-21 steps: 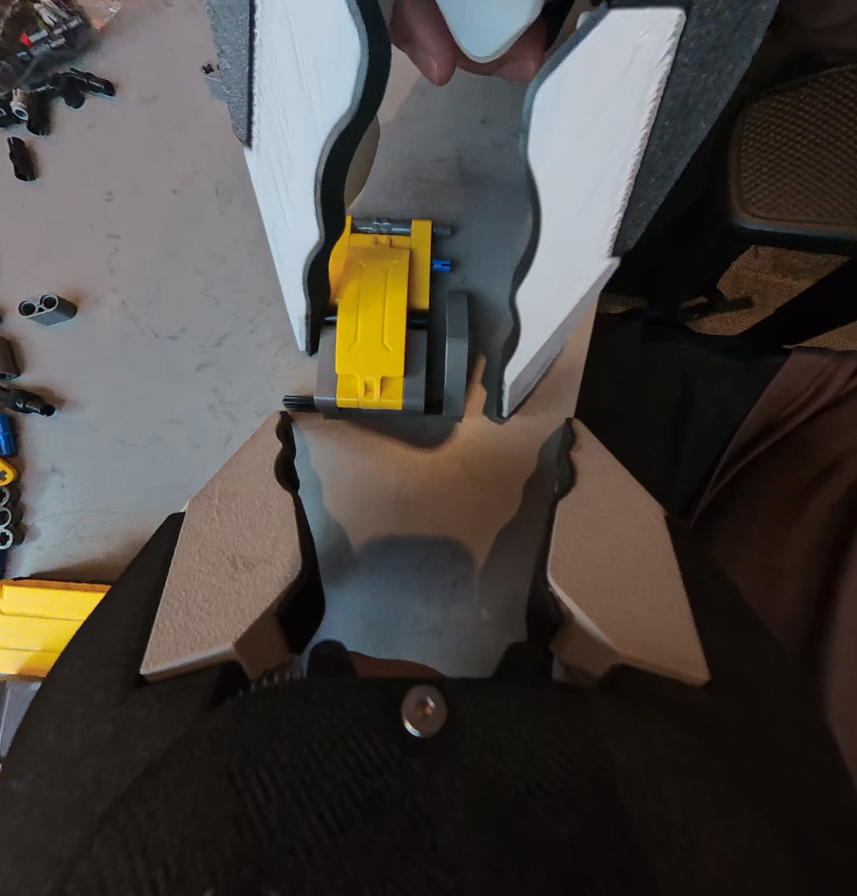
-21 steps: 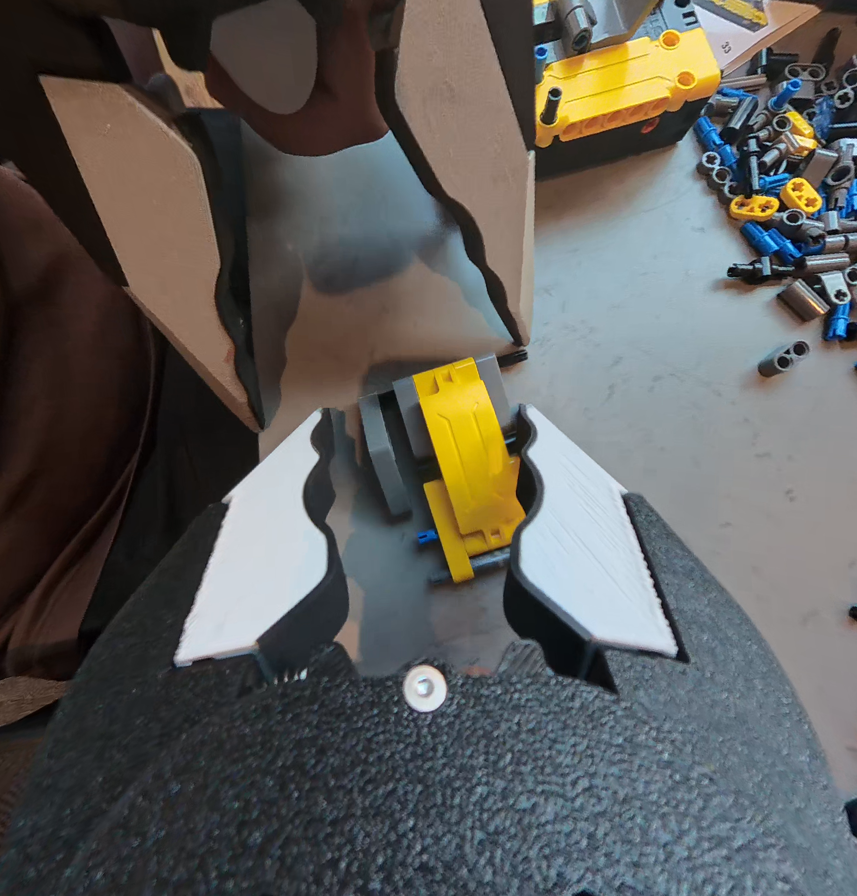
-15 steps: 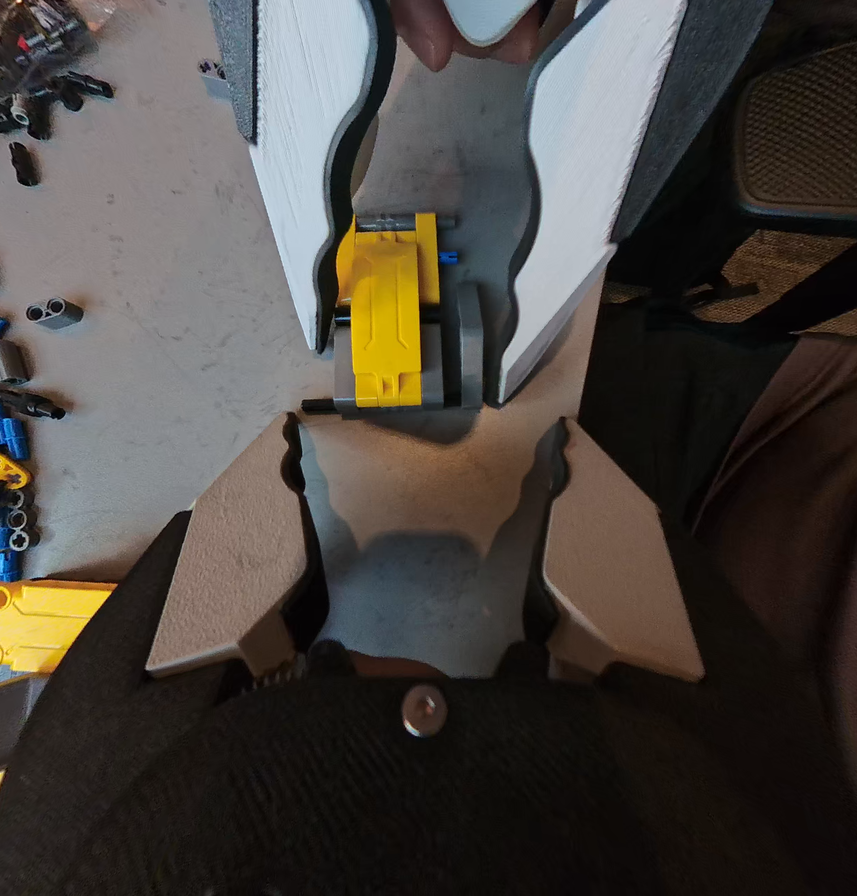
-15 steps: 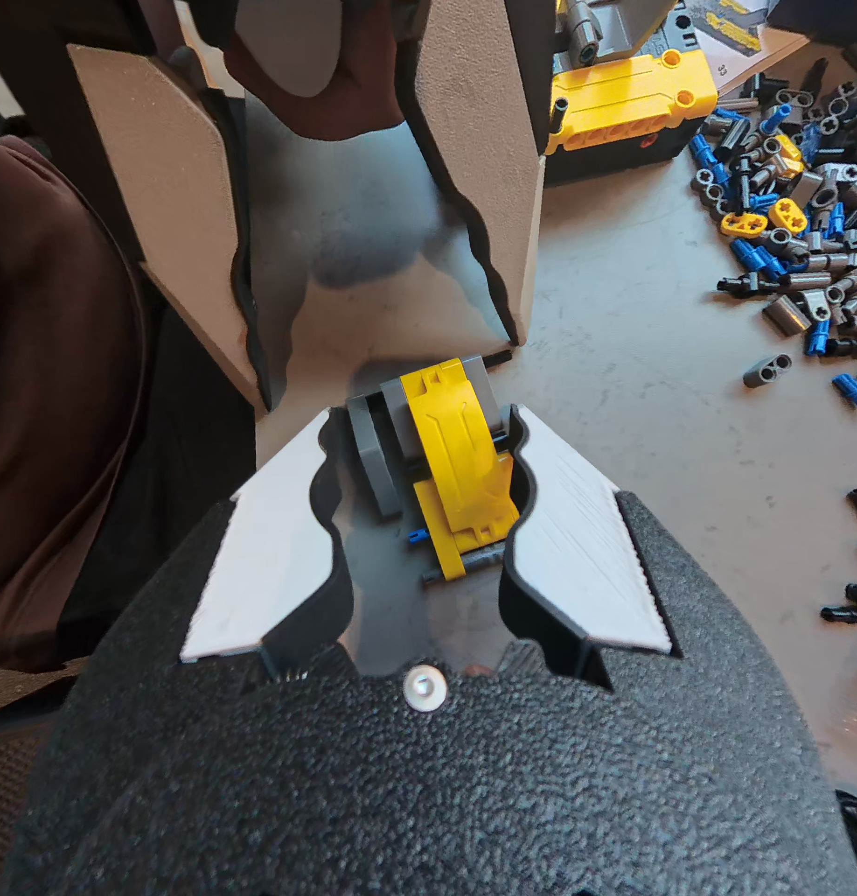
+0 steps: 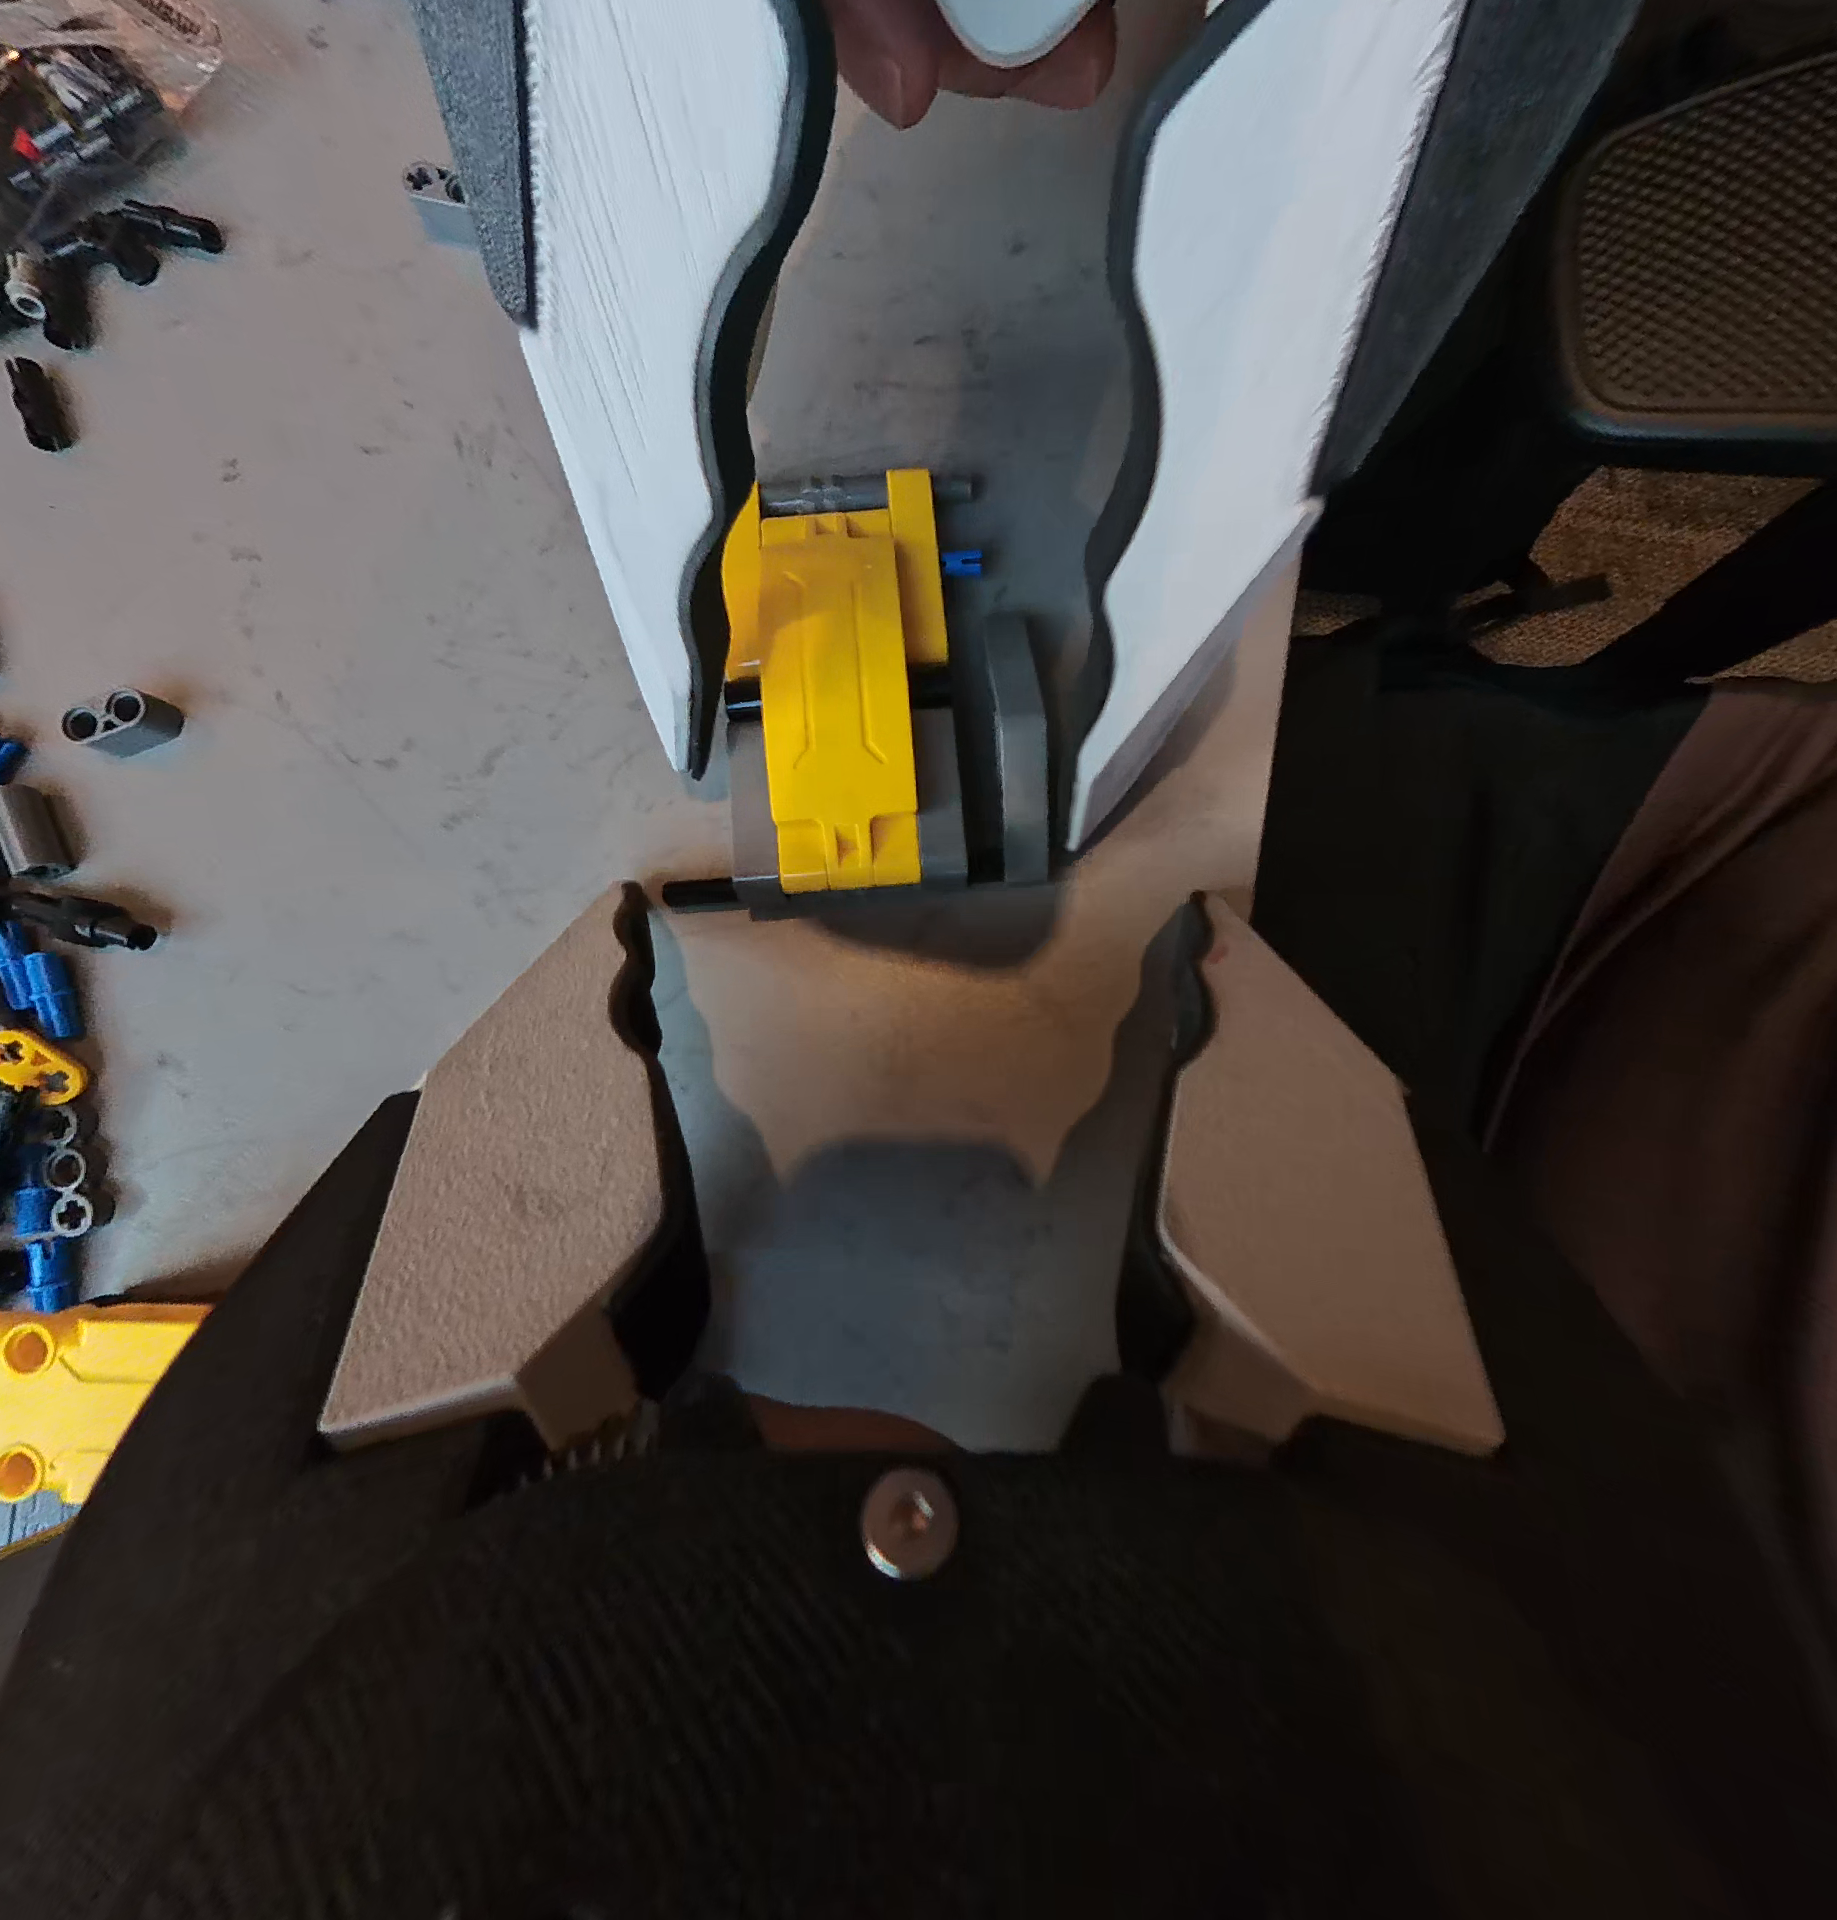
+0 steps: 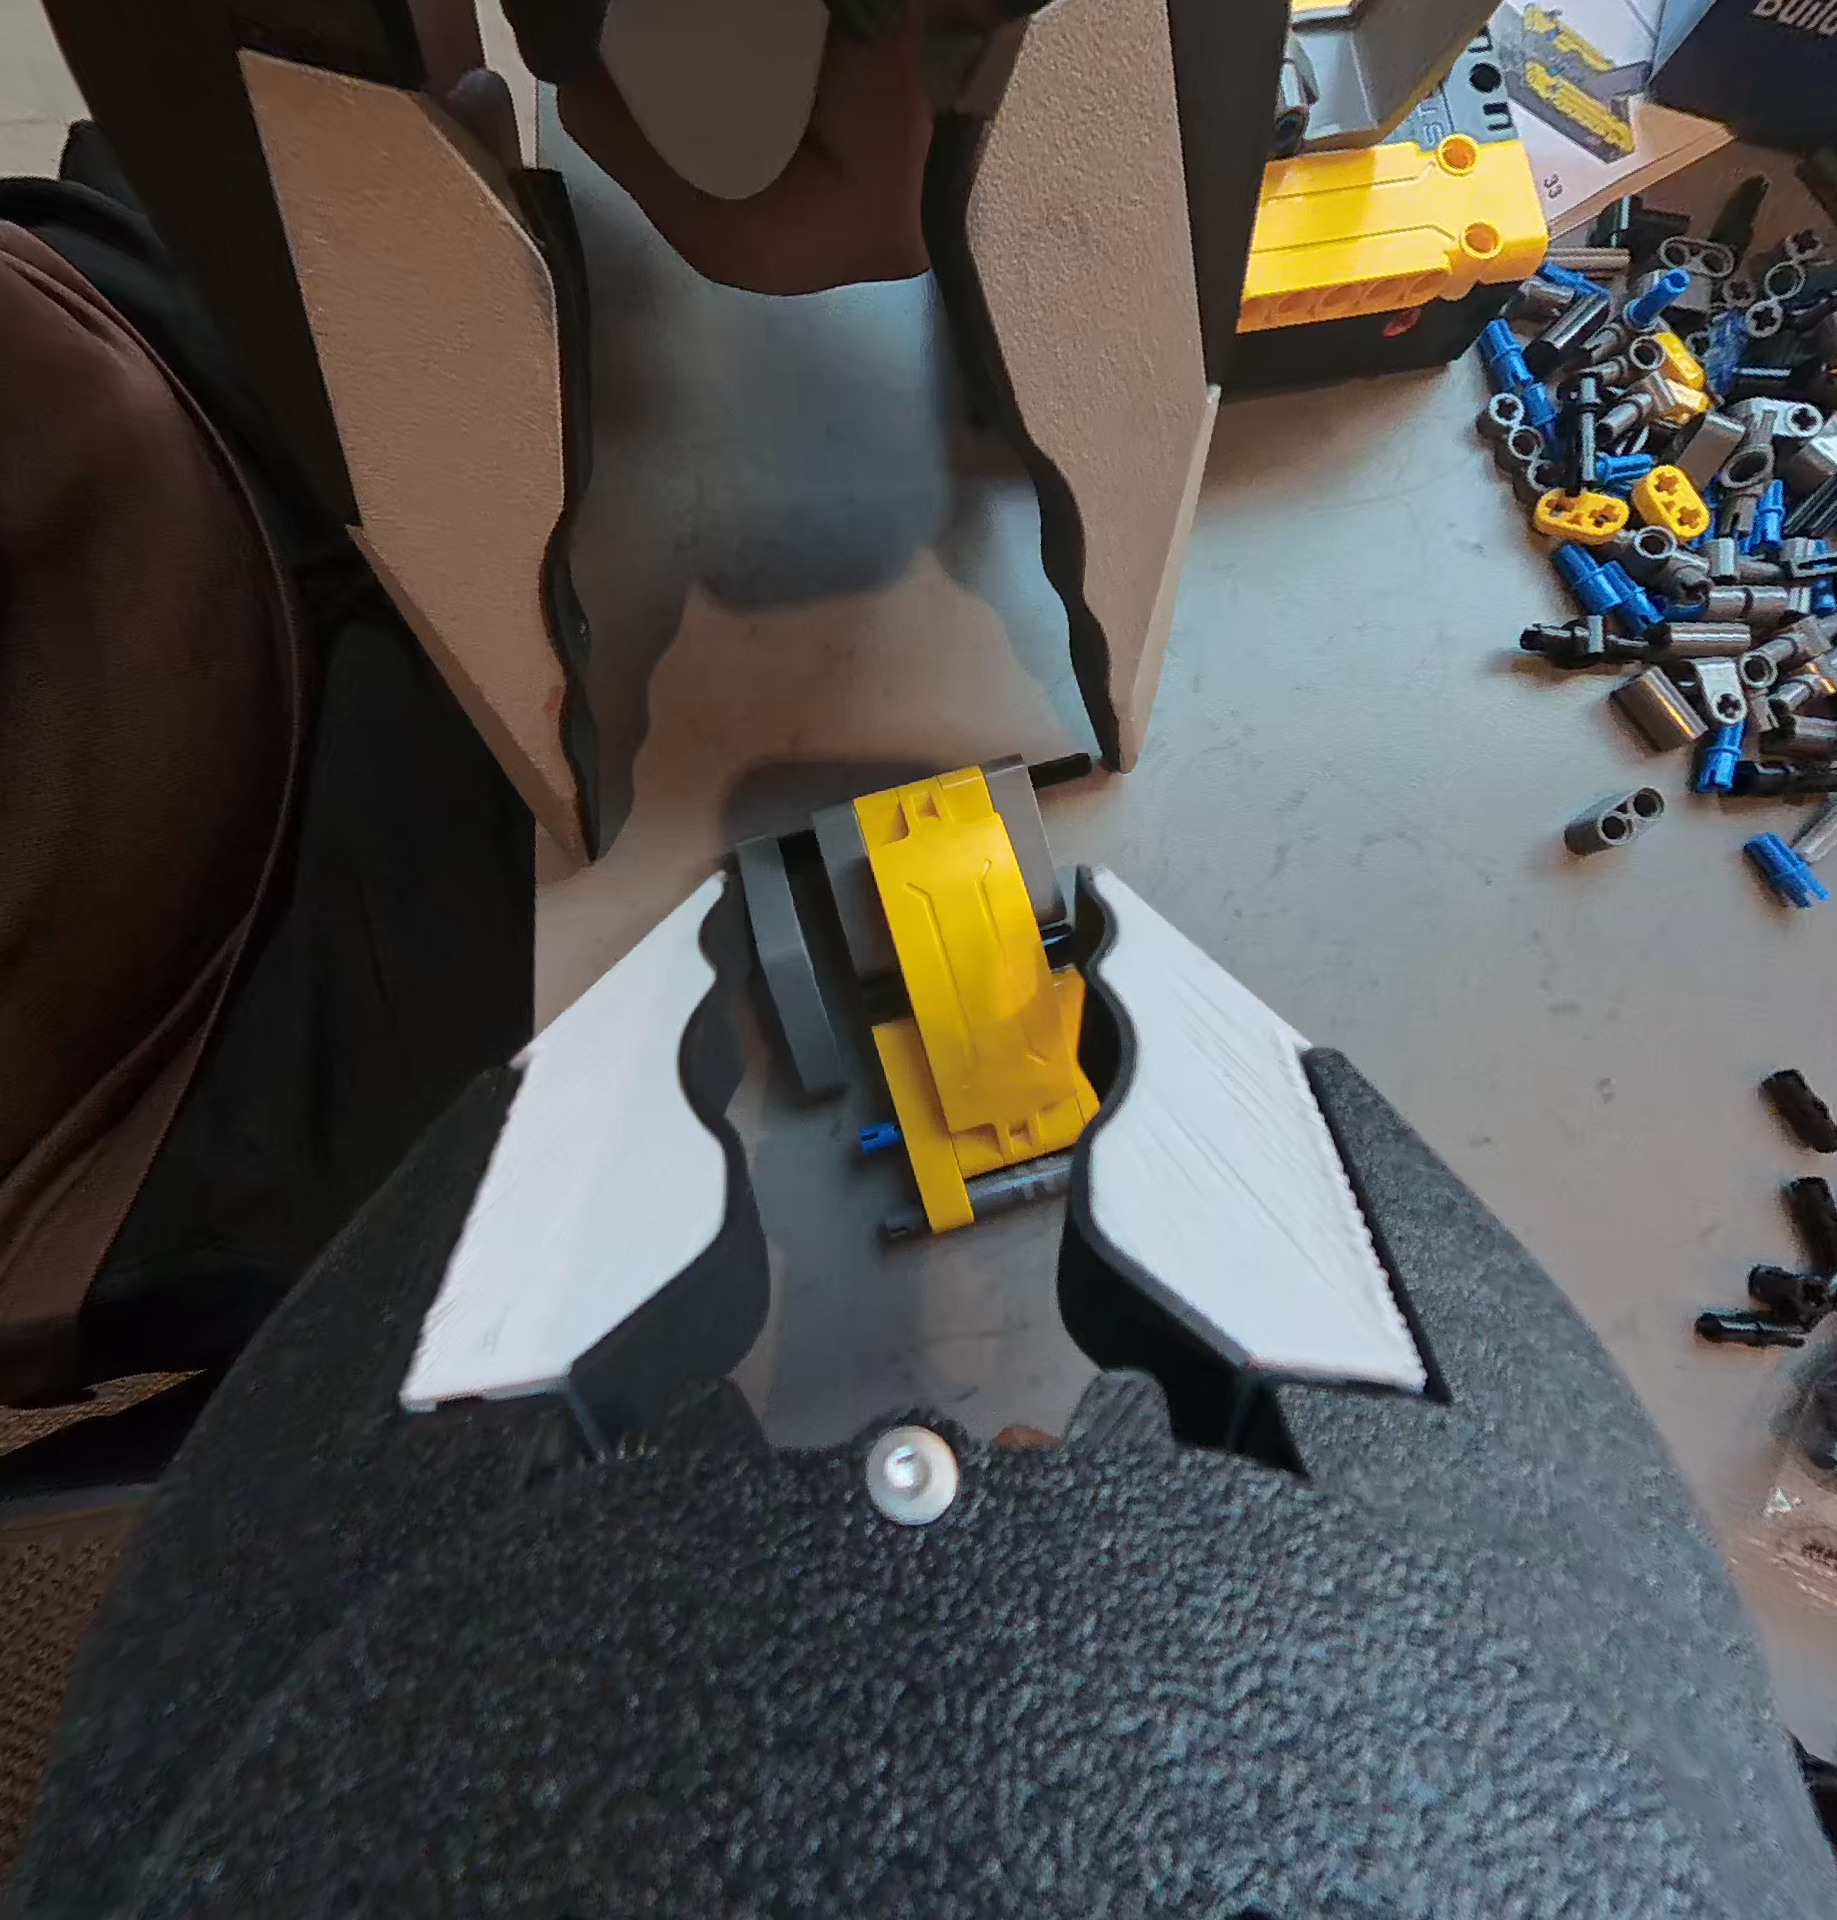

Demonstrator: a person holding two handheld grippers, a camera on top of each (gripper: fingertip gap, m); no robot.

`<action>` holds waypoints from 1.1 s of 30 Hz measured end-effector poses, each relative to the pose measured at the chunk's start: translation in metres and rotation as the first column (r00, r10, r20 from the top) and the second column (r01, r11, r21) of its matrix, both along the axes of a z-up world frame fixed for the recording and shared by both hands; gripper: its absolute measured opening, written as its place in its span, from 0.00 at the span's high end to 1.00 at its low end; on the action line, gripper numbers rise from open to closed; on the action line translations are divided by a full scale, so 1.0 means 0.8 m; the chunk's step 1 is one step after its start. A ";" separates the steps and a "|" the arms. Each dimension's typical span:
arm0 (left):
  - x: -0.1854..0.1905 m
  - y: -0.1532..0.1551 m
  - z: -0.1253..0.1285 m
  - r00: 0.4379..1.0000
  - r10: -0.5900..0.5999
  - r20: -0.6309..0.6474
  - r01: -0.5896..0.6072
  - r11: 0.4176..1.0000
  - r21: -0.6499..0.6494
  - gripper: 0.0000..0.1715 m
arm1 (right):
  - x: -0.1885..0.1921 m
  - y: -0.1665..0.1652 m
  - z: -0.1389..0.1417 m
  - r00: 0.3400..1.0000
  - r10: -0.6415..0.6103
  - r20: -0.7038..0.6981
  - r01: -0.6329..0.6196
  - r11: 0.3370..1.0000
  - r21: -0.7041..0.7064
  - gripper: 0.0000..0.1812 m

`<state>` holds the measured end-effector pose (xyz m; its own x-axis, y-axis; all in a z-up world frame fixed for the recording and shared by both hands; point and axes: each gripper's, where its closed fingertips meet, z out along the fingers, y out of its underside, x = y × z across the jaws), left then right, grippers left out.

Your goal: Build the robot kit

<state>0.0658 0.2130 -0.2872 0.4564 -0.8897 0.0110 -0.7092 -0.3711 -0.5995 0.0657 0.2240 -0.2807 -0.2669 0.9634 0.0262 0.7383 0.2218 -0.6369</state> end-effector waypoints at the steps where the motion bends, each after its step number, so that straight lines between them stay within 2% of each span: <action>1: 0.001 0.000 0.000 1.000 -0.002 0.002 0.002 1.000 0.000 0.44 | 0.000 0.000 -0.001 1.000 0.002 0.002 -0.002 1.000 0.000 0.66; 7: 0.002 0.000 0.001 0.999 0.018 0.028 -0.019 1.000 0.011 0.46 | 0.000 -0.003 -0.004 1.000 0.002 0.011 -0.002 0.999 -0.034 0.66; 10: 0.000 0.004 0.002 0.998 0.048 0.048 -0.049 0.999 0.021 0.52 | 0.000 -0.005 -0.004 1.000 -0.002 0.022 0.003 0.999 -0.049 0.66; 15: 0.001 0.005 0.002 0.995 0.067 0.069 -0.070 0.997 0.033 0.53 | 0.000 -0.005 -0.004 1.000 -0.013 0.019 0.014 0.998 -0.055 0.67; 19: -0.003 0.009 0.004 0.994 0.065 0.093 -0.069 0.997 0.040 0.58 | 0.000 -0.006 -0.004 1.000 -0.007 0.008 0.007 0.998 -0.063 0.67; 33: -0.004 0.009 0.004 0.993 0.041 0.111 -0.047 0.997 0.059 0.60 | 0.000 -0.008 -0.004 0.999 0.041 -0.015 -0.042 0.998 -0.051 0.68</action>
